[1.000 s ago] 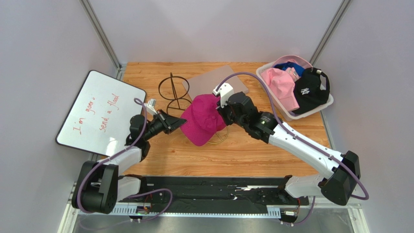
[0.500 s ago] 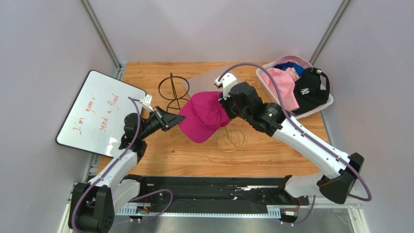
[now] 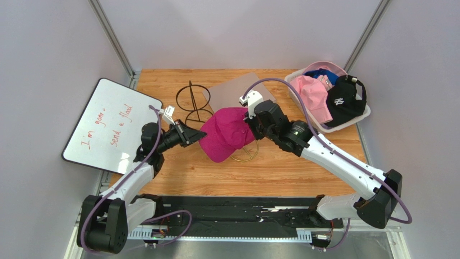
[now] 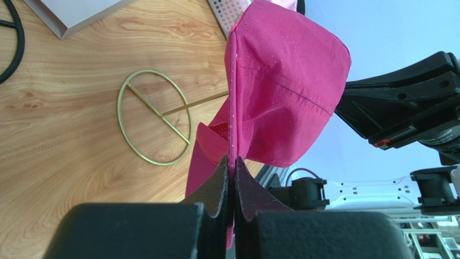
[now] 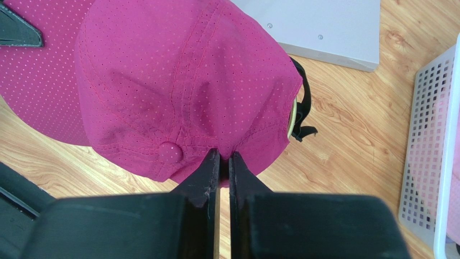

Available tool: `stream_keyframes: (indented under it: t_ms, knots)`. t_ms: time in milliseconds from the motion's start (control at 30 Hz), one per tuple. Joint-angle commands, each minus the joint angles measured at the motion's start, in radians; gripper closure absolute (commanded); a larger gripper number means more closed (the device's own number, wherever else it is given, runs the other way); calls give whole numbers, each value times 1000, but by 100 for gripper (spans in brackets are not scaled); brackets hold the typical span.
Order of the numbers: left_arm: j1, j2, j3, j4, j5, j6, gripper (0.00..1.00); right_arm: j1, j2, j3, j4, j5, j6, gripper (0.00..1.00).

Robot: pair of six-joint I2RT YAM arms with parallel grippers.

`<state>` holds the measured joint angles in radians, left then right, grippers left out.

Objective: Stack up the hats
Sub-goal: Place the hat on the hat stand.

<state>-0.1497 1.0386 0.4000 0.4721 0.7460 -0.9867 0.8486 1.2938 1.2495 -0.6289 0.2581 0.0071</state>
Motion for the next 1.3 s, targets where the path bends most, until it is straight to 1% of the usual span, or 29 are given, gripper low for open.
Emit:
stream_keyframes:
  t_ms: [0,67,100,200,267,367,433,467,667,800,967,1000,1267]
  knots:
    - [6,-20,28,-24,27,62,100,-3,-57,-21,84,17,27,85]
    - [6,-22,23,-23,30,60,100,-5,-62,-35,101,7,27,80]
    - [6,-22,22,-23,32,57,100,-5,-60,-35,101,6,27,75]
    - [6,-26,22,-23,36,51,100,-5,-54,-33,101,12,30,71]
    - [6,-34,22,-26,36,49,100,-5,-54,-35,98,13,30,72]
    - [6,-43,22,-35,32,49,100,-5,-62,-42,94,26,31,79]
    - [6,-46,22,-41,32,51,100,-5,-68,-48,93,29,33,95]
    - [4,-48,22,-41,33,51,100,-5,-71,-51,97,30,31,100]
    - [6,-61,30,-55,39,48,100,-5,-85,-32,58,79,25,99]
    - [6,-97,37,-52,50,13,100,-5,-99,-1,17,130,7,98]
    - [6,-129,68,-101,38,17,100,-3,-99,45,-15,144,-2,98]
    - [4,-130,69,-105,39,23,100,-5,-97,47,-15,145,-30,98]
    - [6,-126,89,-105,38,10,100,-5,-68,105,-12,129,-47,100]
